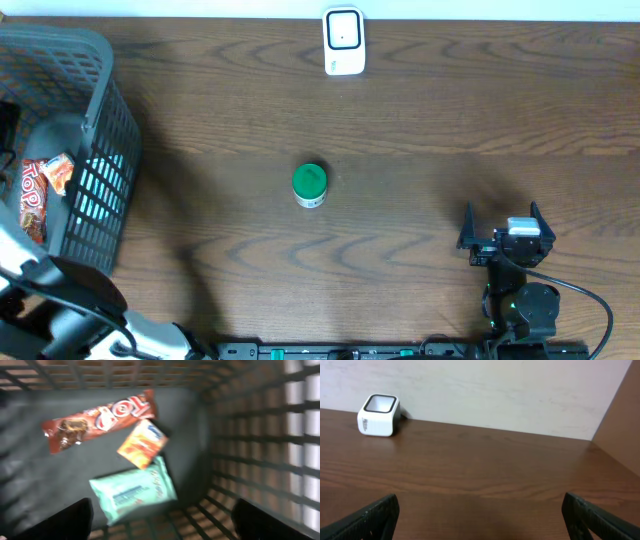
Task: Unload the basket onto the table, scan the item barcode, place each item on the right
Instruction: 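Grasp the orange Kleenex tissue pack in the basket with the left gripper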
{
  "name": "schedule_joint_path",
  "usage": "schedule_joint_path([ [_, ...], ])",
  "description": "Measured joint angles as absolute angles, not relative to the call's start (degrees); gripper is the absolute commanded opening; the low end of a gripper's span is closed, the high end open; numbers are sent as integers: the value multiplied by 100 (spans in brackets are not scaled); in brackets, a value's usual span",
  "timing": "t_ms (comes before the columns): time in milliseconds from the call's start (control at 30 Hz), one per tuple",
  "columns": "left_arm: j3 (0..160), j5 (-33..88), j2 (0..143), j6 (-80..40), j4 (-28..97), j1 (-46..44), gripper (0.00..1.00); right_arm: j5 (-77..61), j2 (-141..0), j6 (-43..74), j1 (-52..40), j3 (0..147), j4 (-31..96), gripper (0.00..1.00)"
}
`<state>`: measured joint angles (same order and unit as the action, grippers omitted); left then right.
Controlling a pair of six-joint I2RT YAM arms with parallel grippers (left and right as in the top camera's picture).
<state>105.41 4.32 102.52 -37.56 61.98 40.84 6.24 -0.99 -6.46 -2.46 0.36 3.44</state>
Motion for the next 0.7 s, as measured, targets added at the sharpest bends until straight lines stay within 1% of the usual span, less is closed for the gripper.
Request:
schedule_joint_path([
  [233, 10536, 40, 10862, -3699, 6139, 4084, 98, 624, -99, -646, -246, 36, 344, 99],
  [500, 10536, -259, 11671, -2862, 5918, 4084, 98, 624, -99, -646, -246, 36, 344, 99],
  [700, 10534, -325, 12197, -2626, 5854, 4084, 98, 624, -99, -646, -246, 36, 346, 99],
])
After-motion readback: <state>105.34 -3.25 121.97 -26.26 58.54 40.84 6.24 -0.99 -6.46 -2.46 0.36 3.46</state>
